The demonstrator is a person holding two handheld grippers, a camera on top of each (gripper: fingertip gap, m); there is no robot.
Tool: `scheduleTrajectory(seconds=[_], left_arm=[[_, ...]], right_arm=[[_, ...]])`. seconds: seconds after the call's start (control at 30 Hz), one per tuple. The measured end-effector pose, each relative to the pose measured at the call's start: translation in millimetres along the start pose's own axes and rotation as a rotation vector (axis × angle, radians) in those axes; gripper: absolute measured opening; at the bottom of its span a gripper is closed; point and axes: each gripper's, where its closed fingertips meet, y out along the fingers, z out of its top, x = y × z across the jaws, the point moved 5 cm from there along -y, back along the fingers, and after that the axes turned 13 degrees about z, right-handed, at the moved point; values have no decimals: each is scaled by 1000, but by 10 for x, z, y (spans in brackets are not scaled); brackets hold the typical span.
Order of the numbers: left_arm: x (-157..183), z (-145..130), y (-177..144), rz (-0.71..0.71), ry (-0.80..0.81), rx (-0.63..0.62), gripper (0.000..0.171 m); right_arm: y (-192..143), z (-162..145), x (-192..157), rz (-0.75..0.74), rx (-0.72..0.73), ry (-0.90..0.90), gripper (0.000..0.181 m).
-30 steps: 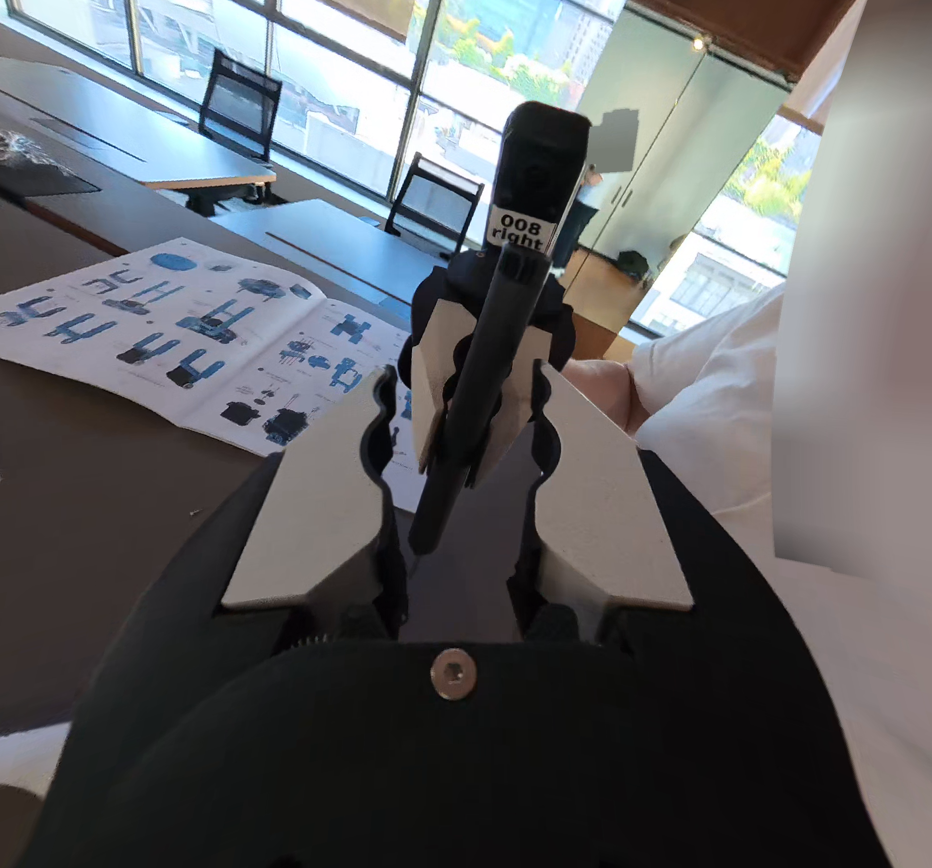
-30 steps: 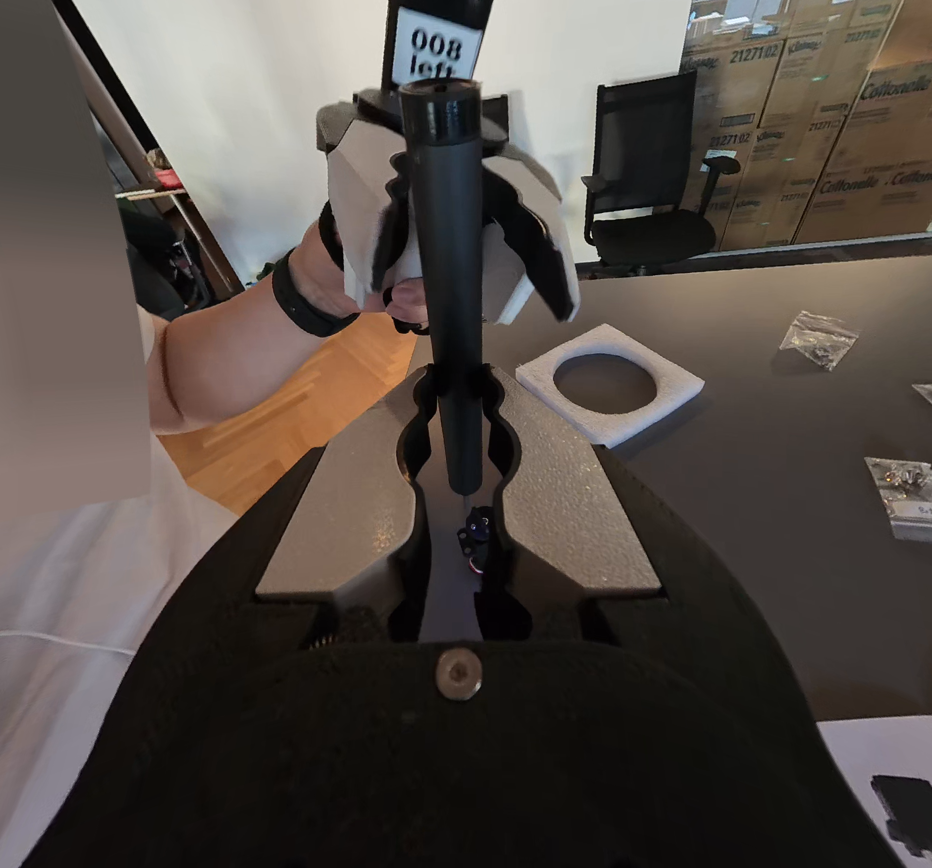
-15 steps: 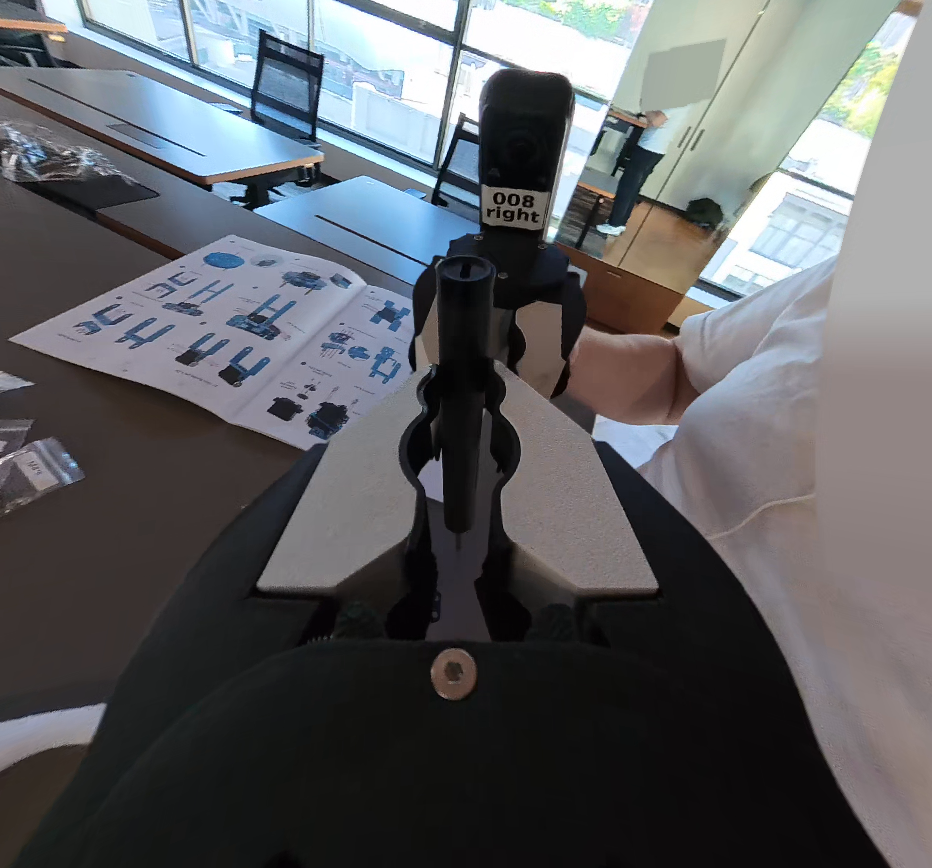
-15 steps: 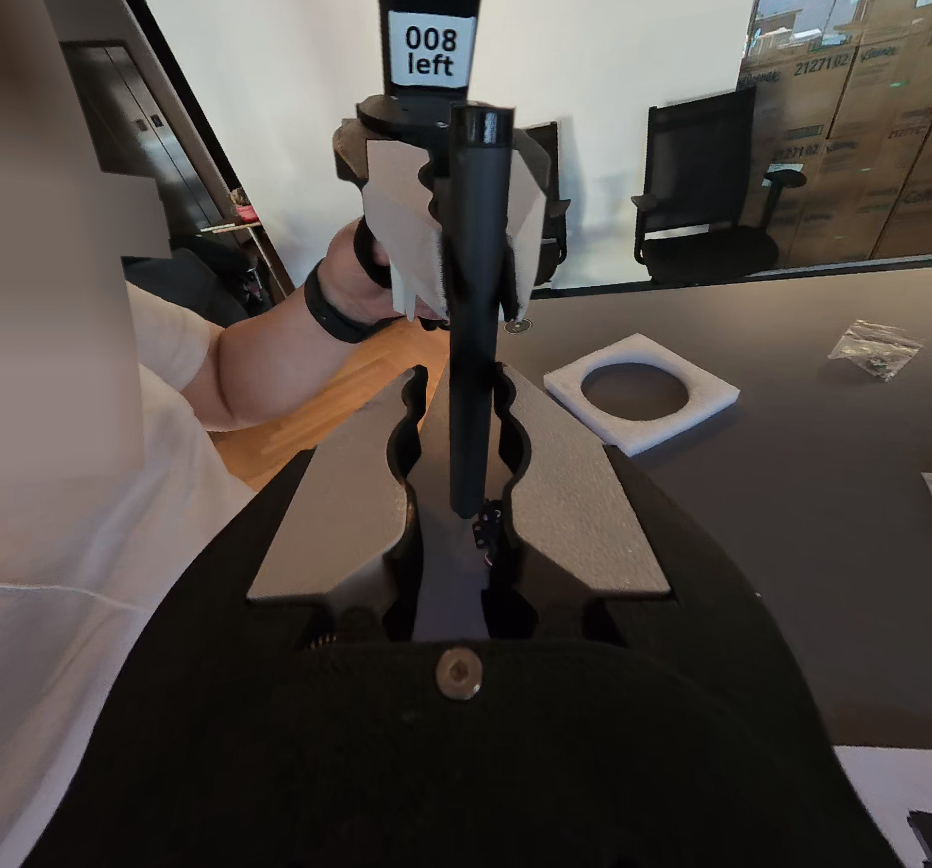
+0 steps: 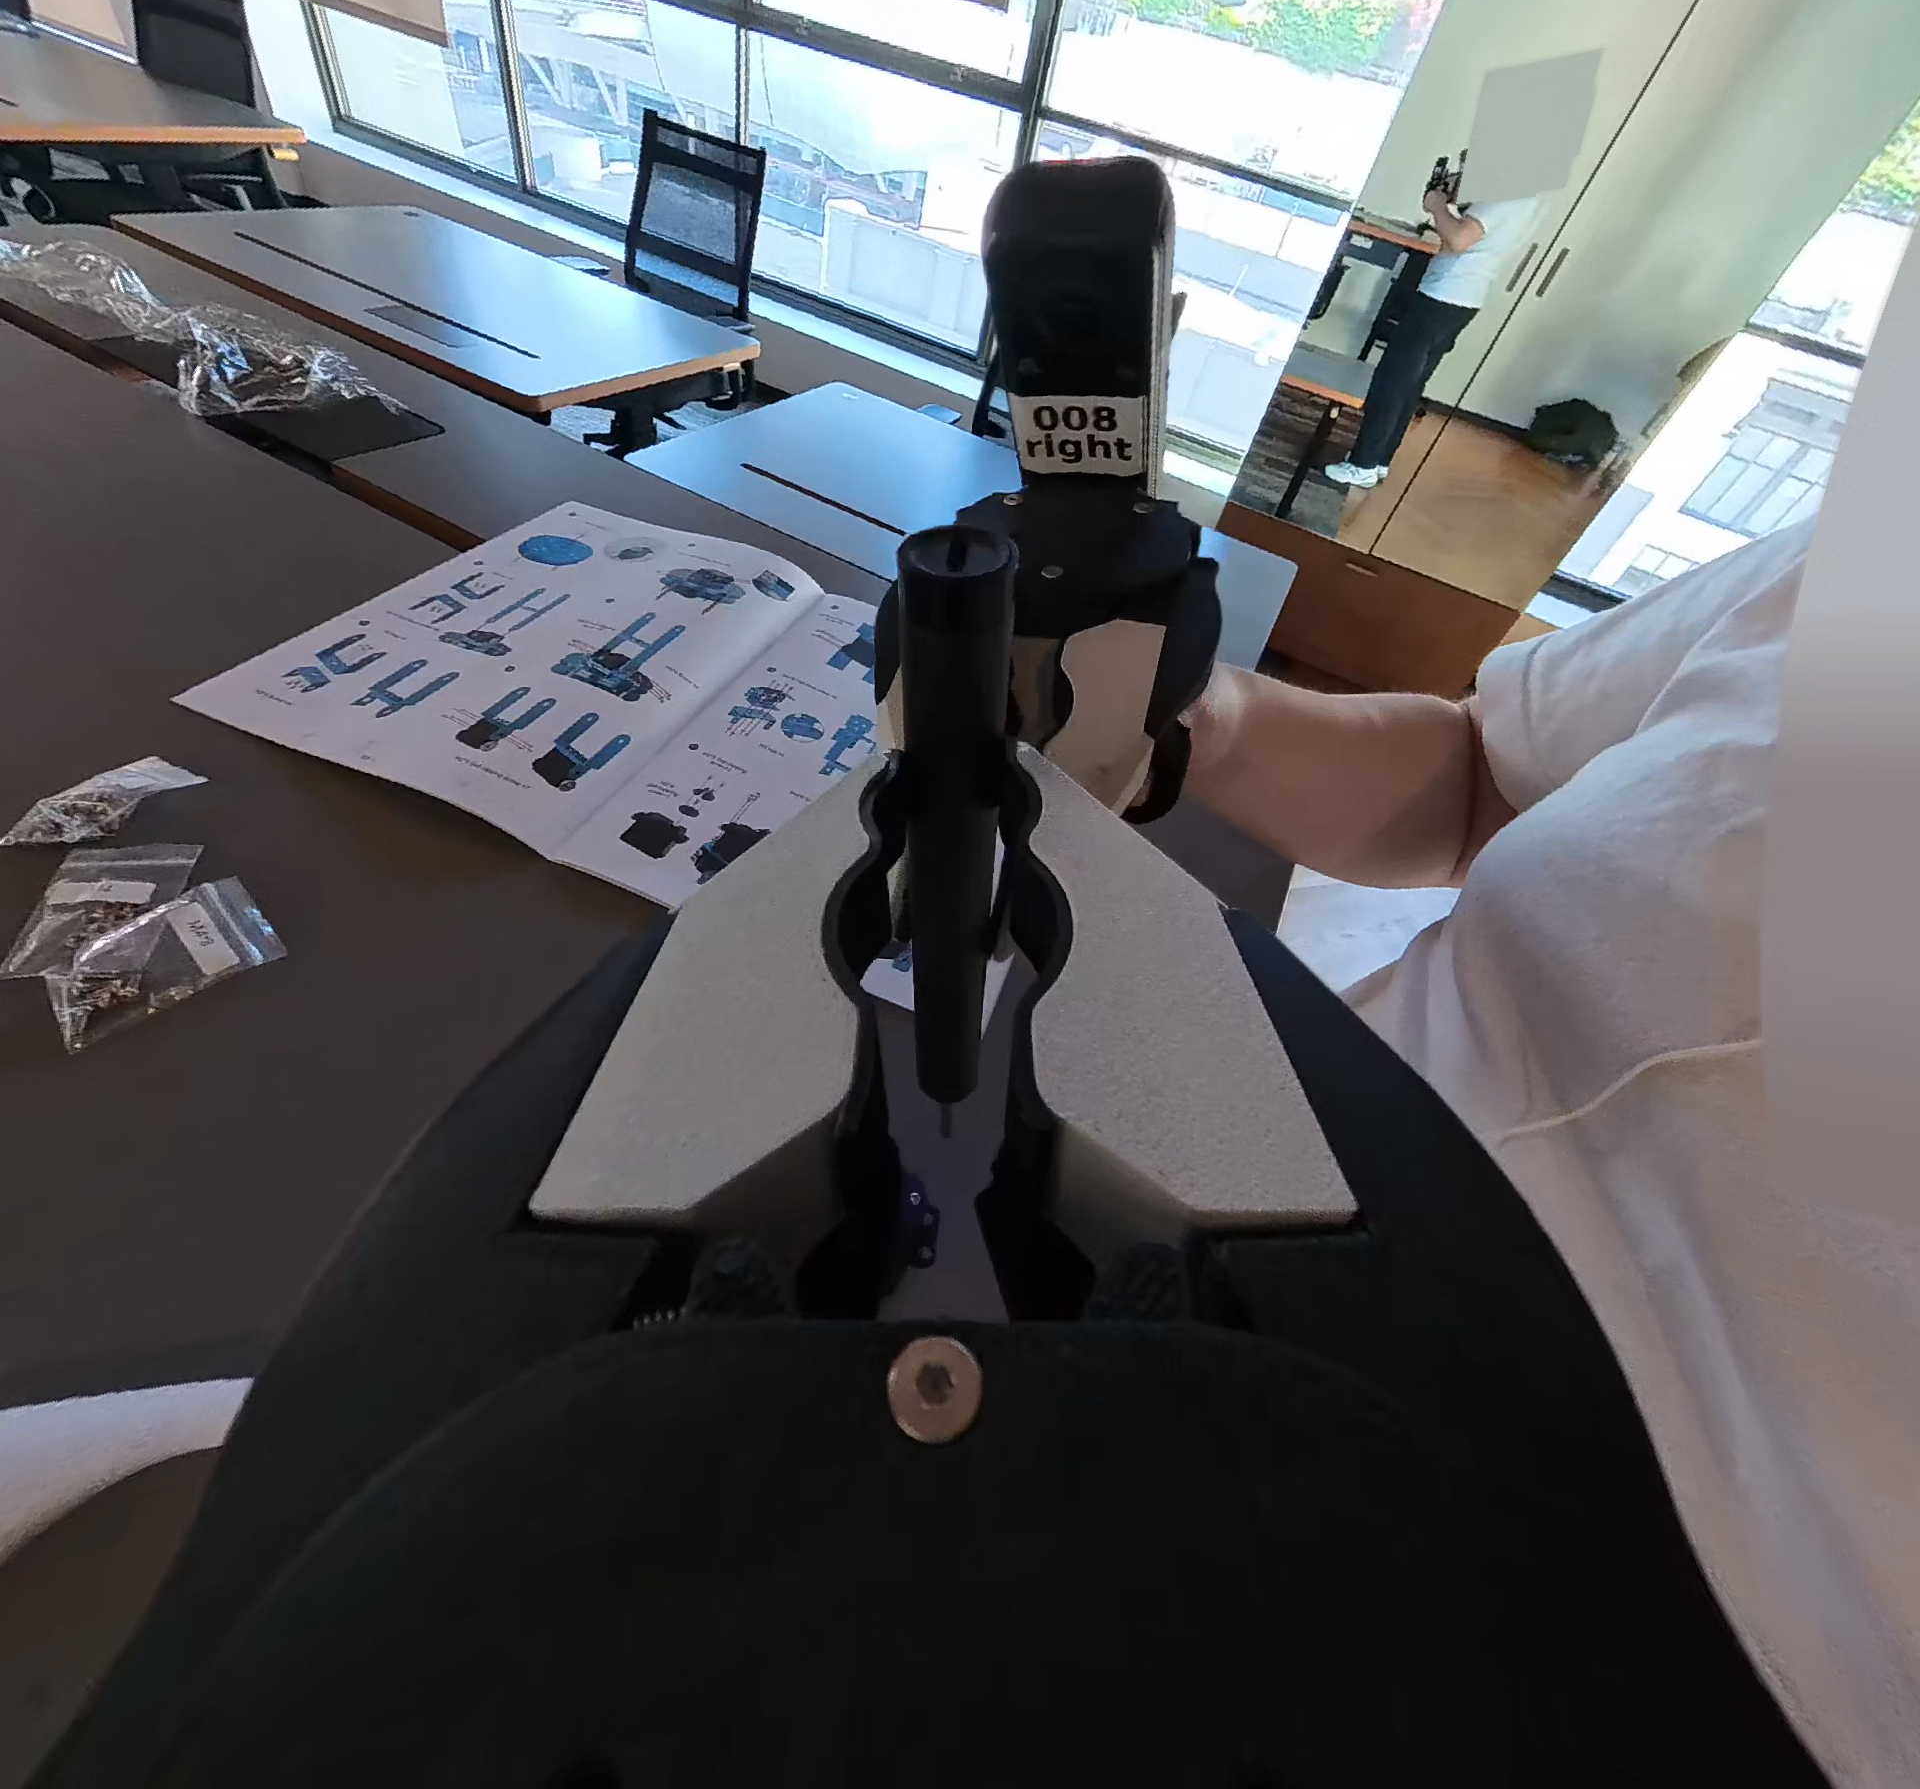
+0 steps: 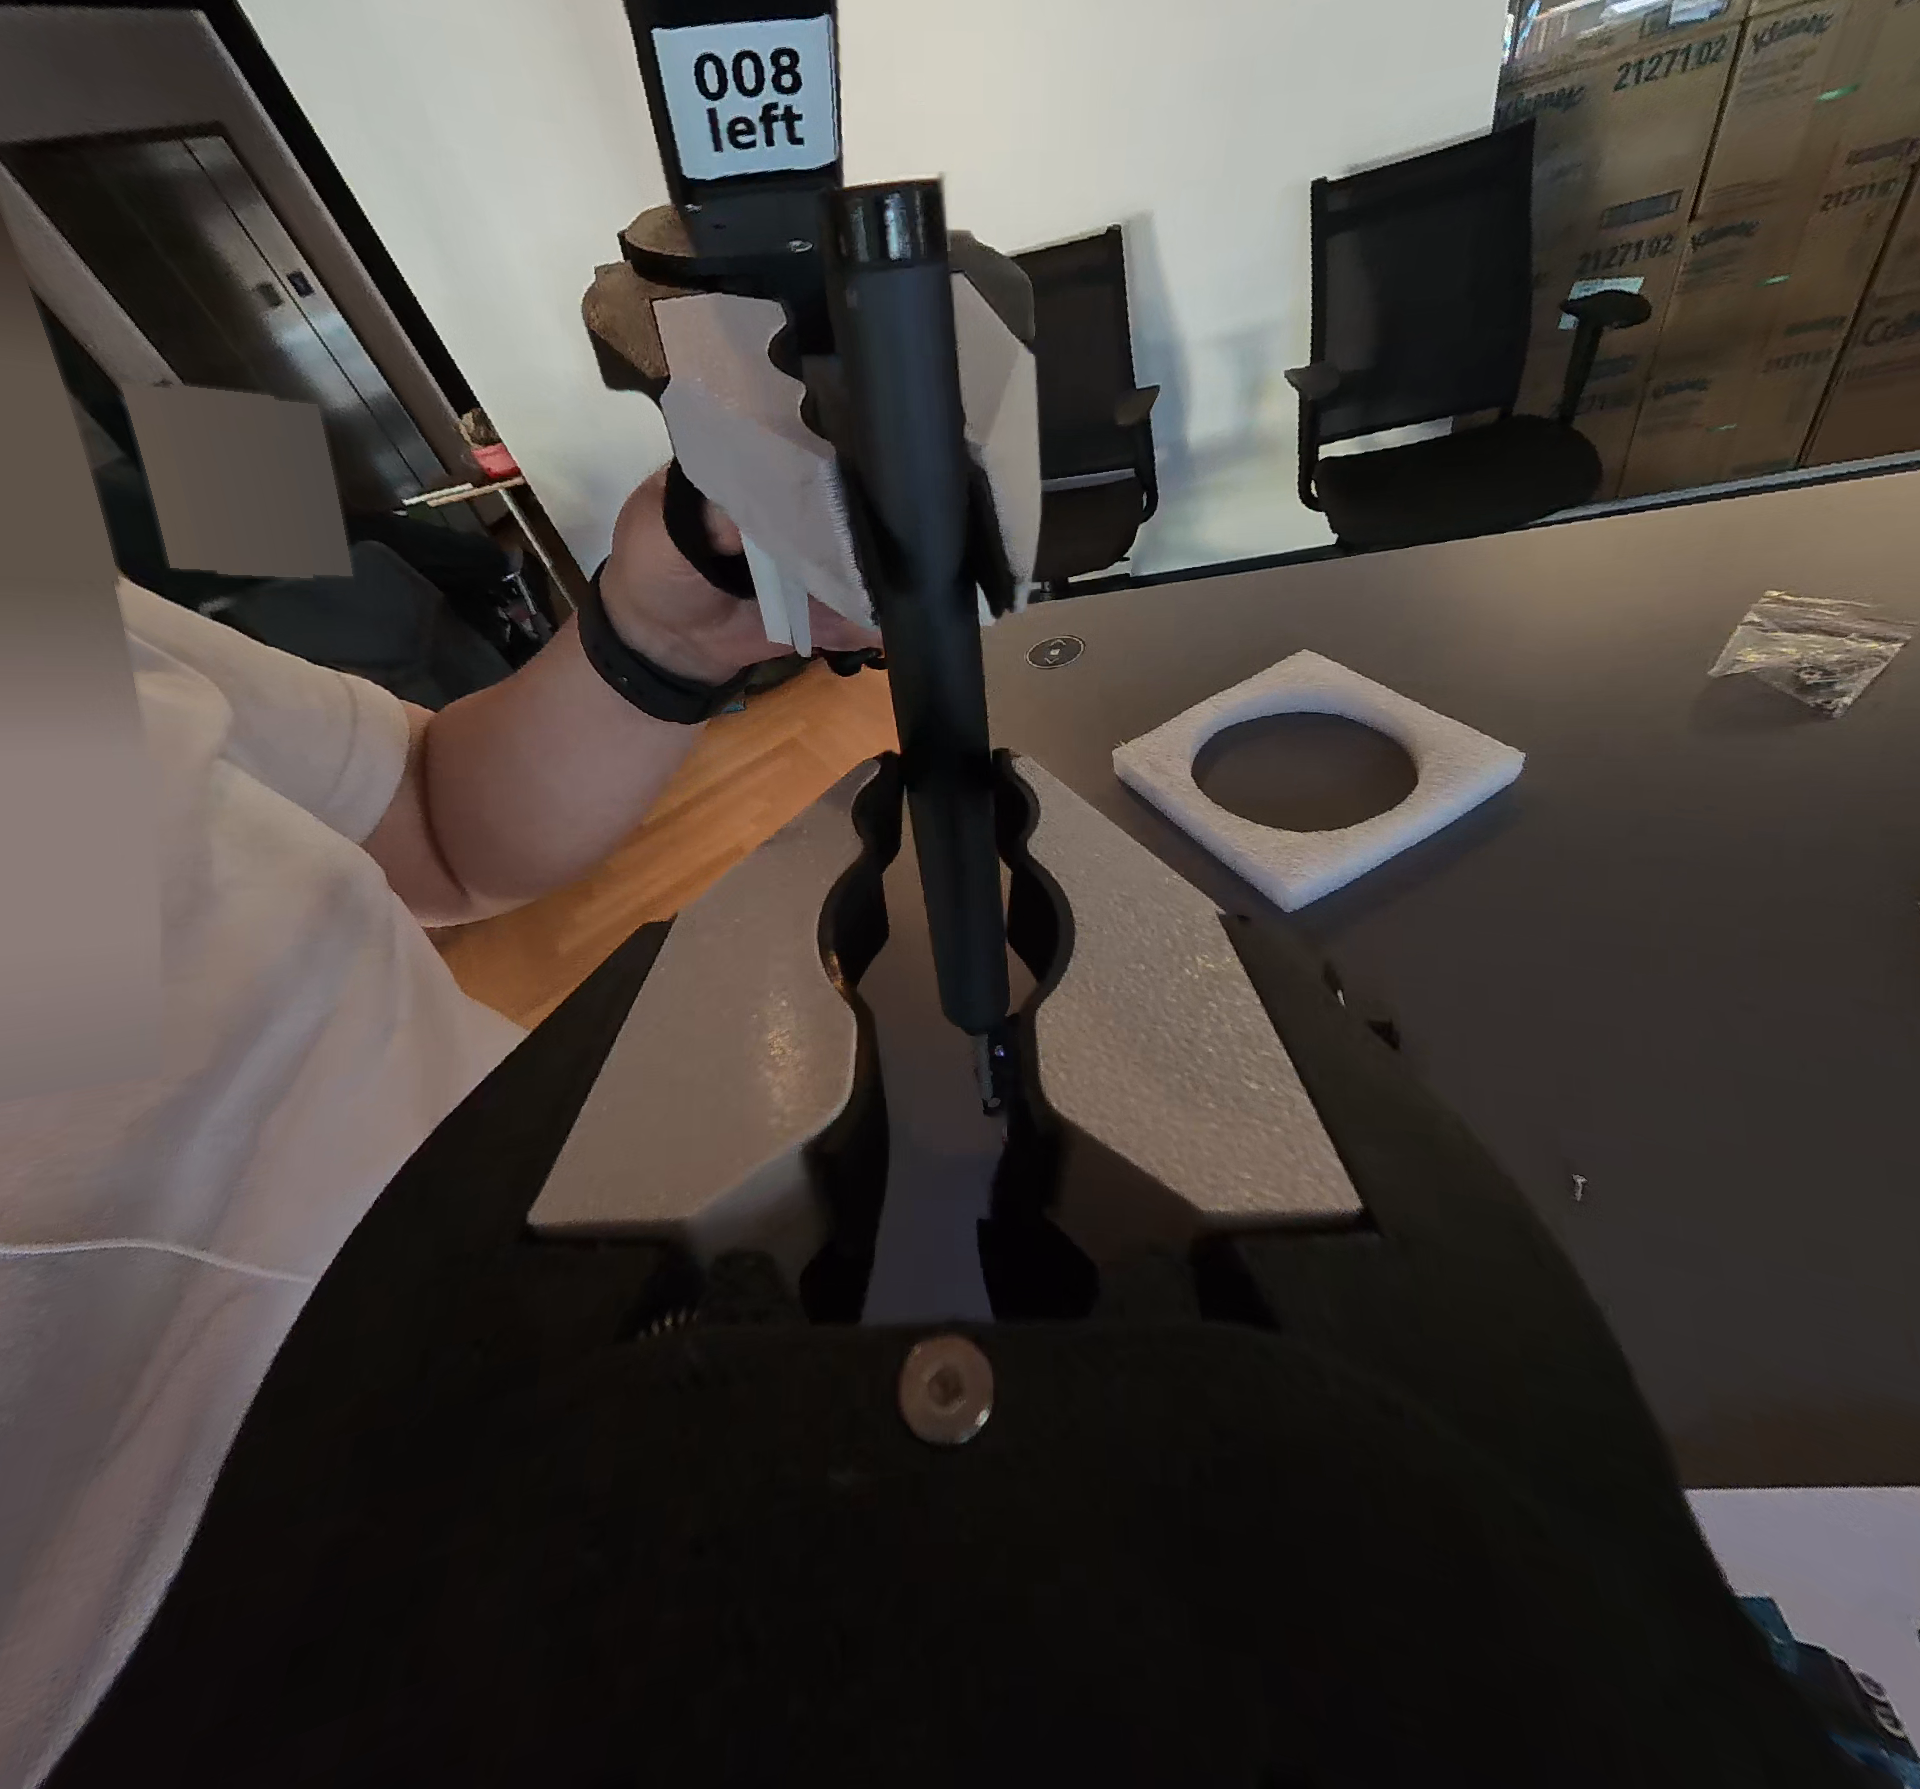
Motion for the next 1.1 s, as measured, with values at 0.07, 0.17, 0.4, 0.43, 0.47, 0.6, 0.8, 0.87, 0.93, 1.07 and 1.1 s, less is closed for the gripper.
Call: scheduleTrajectory(seconds=[0.07, 0.17, 0.4, 0.43, 0.47, 0.6, 0.8, 0.87, 0.93, 1.07, 1.1], left_arm=[[17, 1, -12, 5, 12, -3, 15], [53, 7, -44, 14, 29, -3, 15], [106, 30, -95, 54, 77, -11, 16], [105, 31, -97, 56, 77, -10, 16], [104, 33, -100, 56, 75, -8, 16], [103, 20, -99, 57, 76, -14, 15], [92, -18, -91, 66, 80, -22, 15], [88, -26, -91, 65, 80, -20, 15], [85, -27, -88, 66, 78, -17, 15], [82, -35, -78, 70, 82, -21, 15], [81, -38, -77, 71, 83, -21, 15]], right_arm=[[6, 1, -12, 5, -4, -3, 15], [35, 13, -46, 0, -22, -44, 15], [75, 7, -81, -10, -38, -92, 15], [75, 4, -78, -4, -30, -82, 15], [76, 4, -76, 0, -21, -75, 15], [94, -4, -77, -5, -28, -86, 15], [105, -42, -58, -11, -33, -83, 15], [100, -48, -53, -11, -30, -76, 15], [95, -49, -49, -13, -29, -78, 15], [97, -57, -41, -16, -30, -78, 15], [98, -60, -39, -15, -29, -75, 15]])
